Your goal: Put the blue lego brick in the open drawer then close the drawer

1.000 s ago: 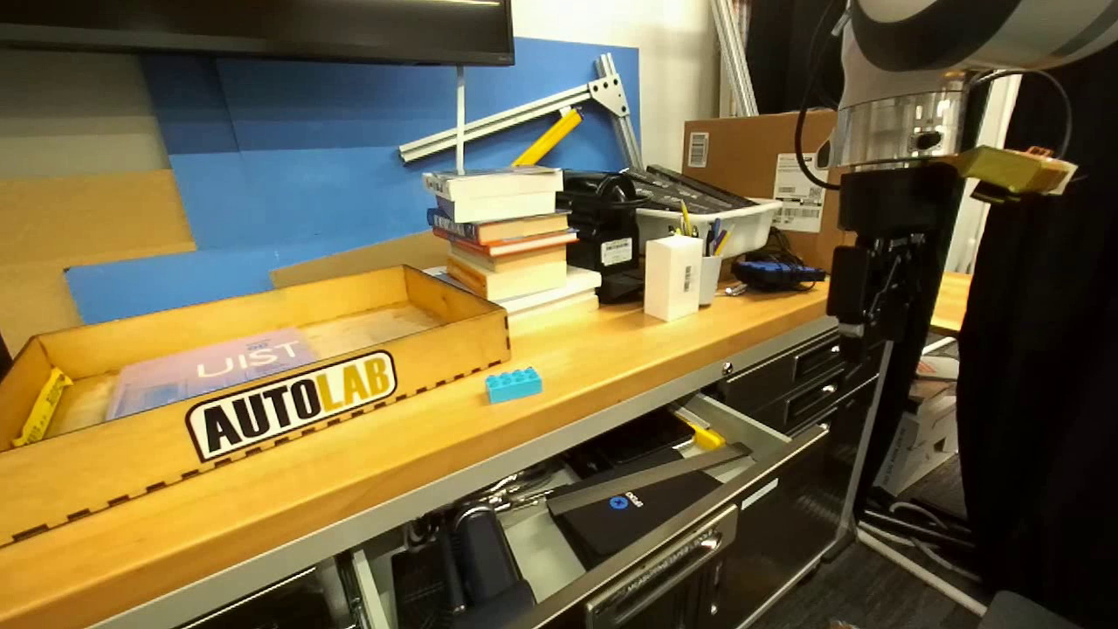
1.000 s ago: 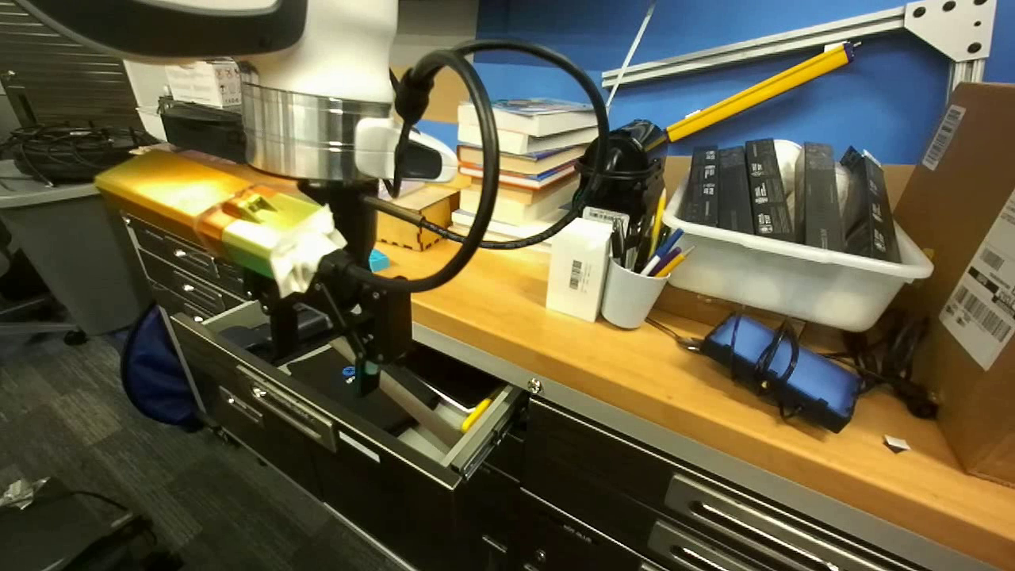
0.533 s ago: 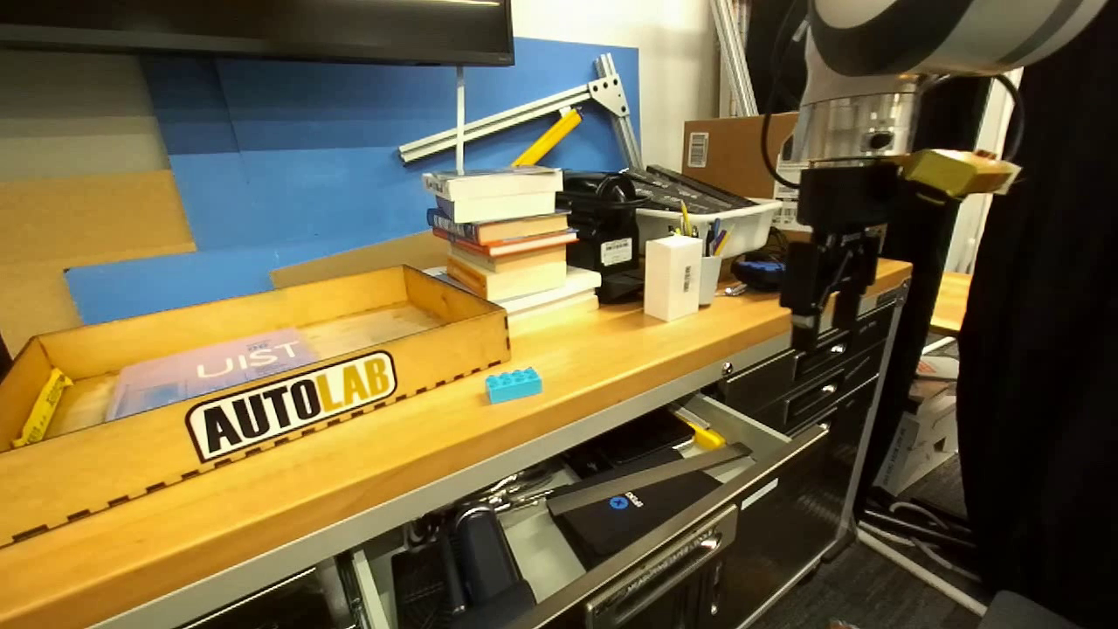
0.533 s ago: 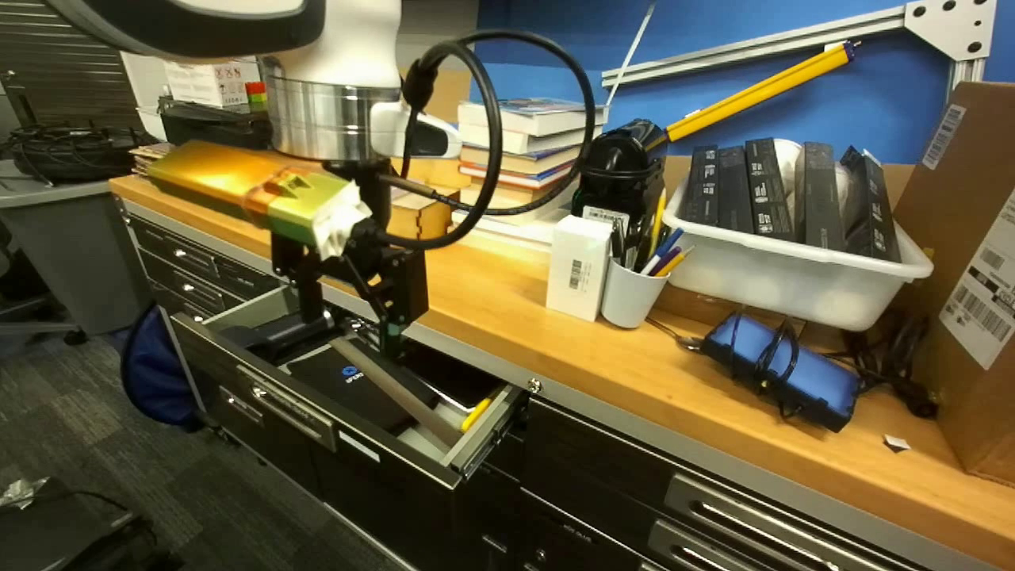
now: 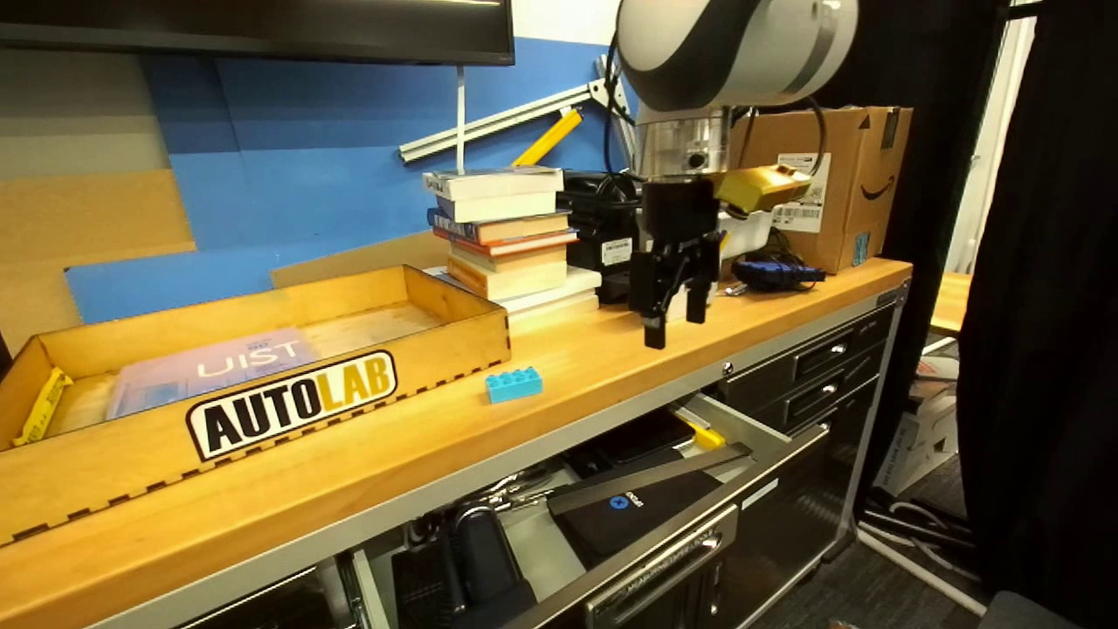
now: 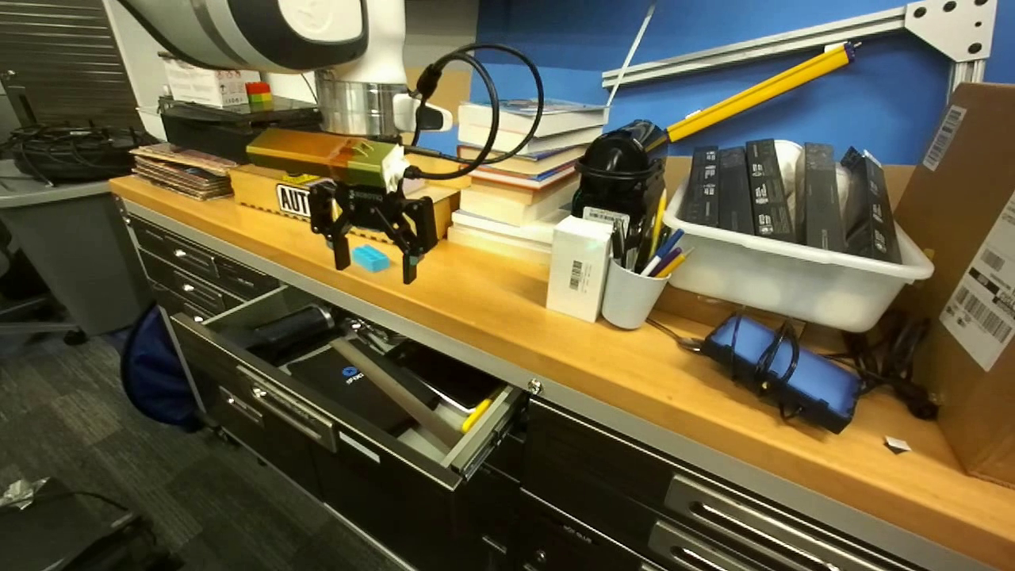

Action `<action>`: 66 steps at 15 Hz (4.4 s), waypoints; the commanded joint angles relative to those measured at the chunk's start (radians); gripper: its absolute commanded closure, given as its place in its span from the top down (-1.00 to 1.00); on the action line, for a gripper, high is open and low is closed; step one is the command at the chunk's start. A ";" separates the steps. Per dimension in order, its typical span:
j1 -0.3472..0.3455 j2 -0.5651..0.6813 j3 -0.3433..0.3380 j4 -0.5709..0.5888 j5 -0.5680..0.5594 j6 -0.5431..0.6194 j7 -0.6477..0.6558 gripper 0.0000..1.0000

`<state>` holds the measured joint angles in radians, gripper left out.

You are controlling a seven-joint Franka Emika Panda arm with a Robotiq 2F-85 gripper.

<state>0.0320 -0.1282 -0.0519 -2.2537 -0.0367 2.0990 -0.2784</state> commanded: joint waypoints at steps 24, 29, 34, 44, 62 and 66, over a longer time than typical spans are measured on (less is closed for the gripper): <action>0.133 0.437 0.120 0.407 -0.102 0.076 0.574 1.00; 0.113 0.441 0.152 0.425 -0.003 0.060 0.430 1.00; 0.111 0.438 0.159 0.425 0.055 0.054 0.351 1.00; 0.123 0.464 0.136 0.410 -0.054 0.156 0.364 0.50; -0.002 0.102 0.077 -0.174 0.075 0.315 0.265 -0.64; -0.026 0.176 0.052 -0.206 0.130 0.326 0.170 -0.64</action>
<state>0.0209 0.0057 0.0091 -2.4357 0.0447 2.3845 -0.0374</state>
